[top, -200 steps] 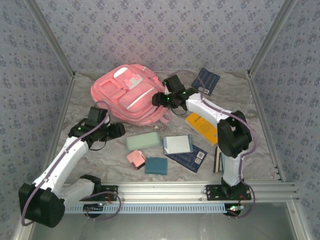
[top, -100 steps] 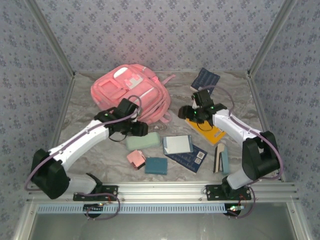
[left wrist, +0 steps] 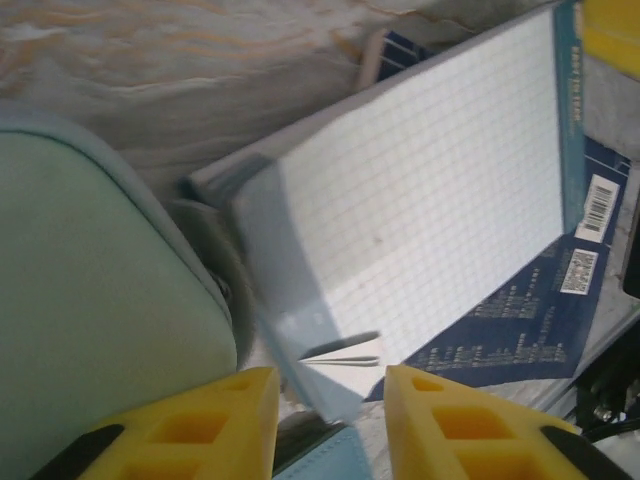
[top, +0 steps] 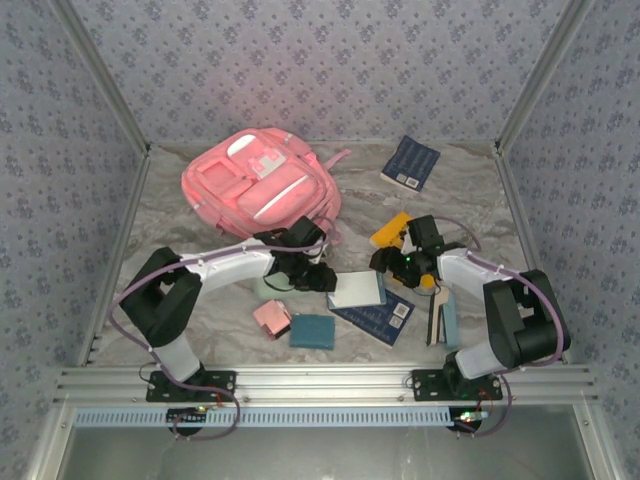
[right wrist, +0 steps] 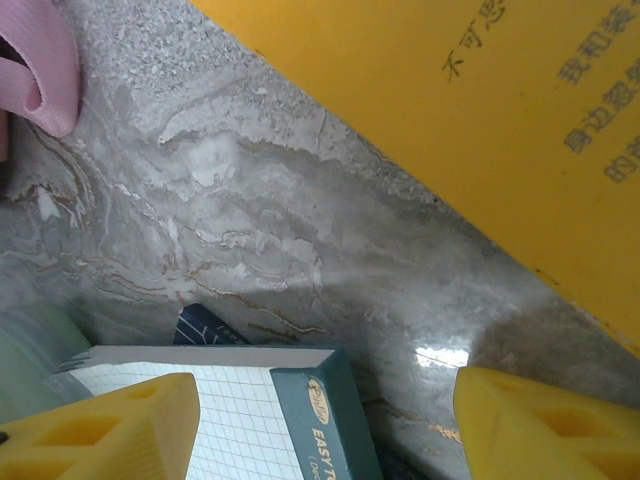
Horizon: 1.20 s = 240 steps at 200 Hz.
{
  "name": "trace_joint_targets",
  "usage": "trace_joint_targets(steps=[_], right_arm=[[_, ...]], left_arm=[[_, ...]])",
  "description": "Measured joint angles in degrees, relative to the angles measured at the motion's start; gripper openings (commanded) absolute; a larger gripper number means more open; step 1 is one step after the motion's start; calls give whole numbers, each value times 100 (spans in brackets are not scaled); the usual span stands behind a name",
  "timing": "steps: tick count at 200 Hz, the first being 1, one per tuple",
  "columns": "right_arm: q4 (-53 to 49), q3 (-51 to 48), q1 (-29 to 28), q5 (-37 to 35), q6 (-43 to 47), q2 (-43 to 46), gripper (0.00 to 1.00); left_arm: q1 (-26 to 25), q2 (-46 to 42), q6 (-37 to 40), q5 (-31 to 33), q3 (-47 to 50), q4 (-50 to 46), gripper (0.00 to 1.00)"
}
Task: Pack books, pencil case, and school supplies into a backpack
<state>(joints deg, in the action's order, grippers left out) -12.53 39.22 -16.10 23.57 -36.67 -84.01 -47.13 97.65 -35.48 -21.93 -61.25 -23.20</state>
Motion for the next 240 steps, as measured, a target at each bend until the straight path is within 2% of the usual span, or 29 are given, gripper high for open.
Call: trace_joint_targets(steps=[82,132,178,212,240], right_arm=[[505,-85,37,452,-48,-280,66],[658,-205,22,901,-256,-267,52],[627,-282,11,992,-299,120,49],[557,-282,-131,1023,-348,422,38],[752,-308,-282,1222,-568,407,36]], left_arm=[[-61,448,7,-81,-4,76,23],[-122,728,46,-63,-267,66,15],[-131,754,50,26,-321,68,12],[-131,752,50,50,-321,70,8],[-133,745,48,96,-321,76,7]])
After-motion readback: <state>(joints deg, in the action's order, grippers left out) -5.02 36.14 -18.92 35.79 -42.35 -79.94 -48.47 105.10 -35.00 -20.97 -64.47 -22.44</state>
